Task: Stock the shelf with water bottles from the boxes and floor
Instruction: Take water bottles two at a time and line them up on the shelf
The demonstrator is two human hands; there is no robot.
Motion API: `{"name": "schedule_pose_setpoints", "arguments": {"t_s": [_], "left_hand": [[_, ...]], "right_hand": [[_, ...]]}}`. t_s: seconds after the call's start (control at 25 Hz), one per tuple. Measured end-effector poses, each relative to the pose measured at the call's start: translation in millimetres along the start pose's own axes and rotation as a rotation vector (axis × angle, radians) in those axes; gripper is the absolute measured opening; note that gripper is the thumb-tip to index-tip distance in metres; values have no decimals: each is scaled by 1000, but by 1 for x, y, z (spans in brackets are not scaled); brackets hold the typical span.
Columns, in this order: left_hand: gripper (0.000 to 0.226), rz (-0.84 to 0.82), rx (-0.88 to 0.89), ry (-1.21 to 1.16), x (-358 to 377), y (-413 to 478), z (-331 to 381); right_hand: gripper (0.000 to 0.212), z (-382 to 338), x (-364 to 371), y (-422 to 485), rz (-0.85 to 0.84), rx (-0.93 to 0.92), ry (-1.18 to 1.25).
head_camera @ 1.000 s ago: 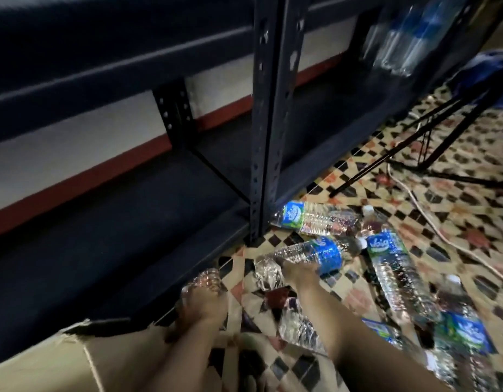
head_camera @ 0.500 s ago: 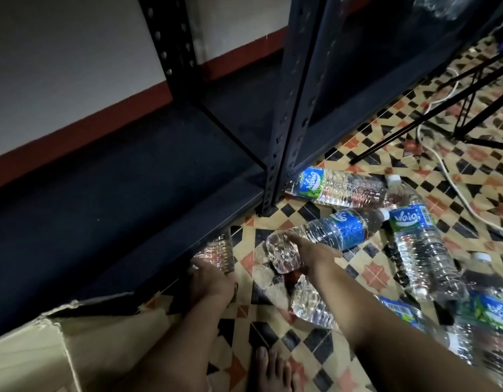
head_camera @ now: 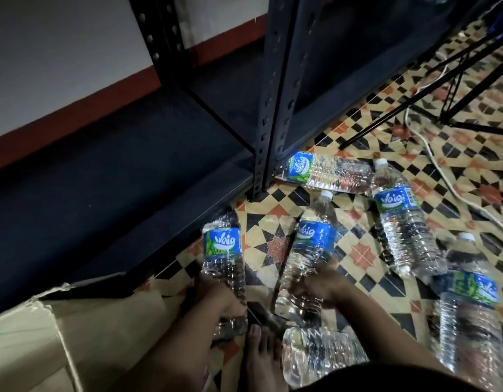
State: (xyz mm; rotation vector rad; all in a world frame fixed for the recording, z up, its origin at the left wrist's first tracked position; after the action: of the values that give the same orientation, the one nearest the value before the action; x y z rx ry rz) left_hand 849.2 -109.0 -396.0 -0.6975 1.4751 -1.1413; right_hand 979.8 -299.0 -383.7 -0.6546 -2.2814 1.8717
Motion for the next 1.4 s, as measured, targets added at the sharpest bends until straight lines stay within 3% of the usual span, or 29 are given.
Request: {"name": "schedule_pose_setpoints", "arguments": {"t_s": [0.04, 0.08, 0.16, 0.2, 0.24, 0.36, 0.48, 0.56, 0.64, 0.8, 0.88, 1.04, 1.24, 1.4], "left_hand": [[116, -40, 5, -57, 3, 11, 0], [115, -88, 28, -94, 4, 14, 3], [124, -134, 52, -347, -1, 15, 12], [128, -64, 84, -395, -2, 16, 15], [127, 0, 103, -441, -4, 15, 18], [110, 117, 160, -365, -2, 15, 19], [122, 91, 209, -255, -6, 19, 19], [135, 19, 204, -77, -7, 21, 23], [134, -14, 192, 8, -5, 18, 31], [141, 57, 167, -71, 4, 17, 40], [132, 122, 151, -119, 3, 17, 39], [81, 205, 193, -138, -6, 8, 40], [84, 140, 380, -172, -25, -9, 57], [85, 155, 562, -59, -36, -62, 82]], "right_hand": [[26, 0, -4, -4, 20, 16, 20], [39, 0, -5, -2, 43, 36, 55], [116, 1, 3, 5, 141, 0, 261], [133, 0, 6, 6, 254, -38, 389], [135, -3, 9, 8, 333, -81, 433], [113, -7, 11, 7, 422, -101, 370], [91, -1, 9, 12, 309, -129, 472], [90, 0, 6, 10, 234, -118, 490], [97, -8, 6, 11, 202, -106, 496], [126, -24, 13, 17, 411, -11, 357], [130, -25, 19, 22, 473, -42, 330], [115, -15, 18, 25, 537, -73, 399], [93, -6, 10, 7, 585, -150, 574], [104, -5, 1, -34, 610, -308, 781]]}}
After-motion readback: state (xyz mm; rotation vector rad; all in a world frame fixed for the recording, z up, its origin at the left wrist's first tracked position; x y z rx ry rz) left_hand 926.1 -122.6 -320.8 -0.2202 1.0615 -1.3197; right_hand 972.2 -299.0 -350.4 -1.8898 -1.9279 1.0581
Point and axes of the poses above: each hand's wrist, its own y-axis towards the middle knuckle, its own x-axis out of the palm, z = x × y, the point moved 4 cm from there along y, towards the middle knuckle, and after that the axes turned 11 degrees about -z, right-handed, at the moved point
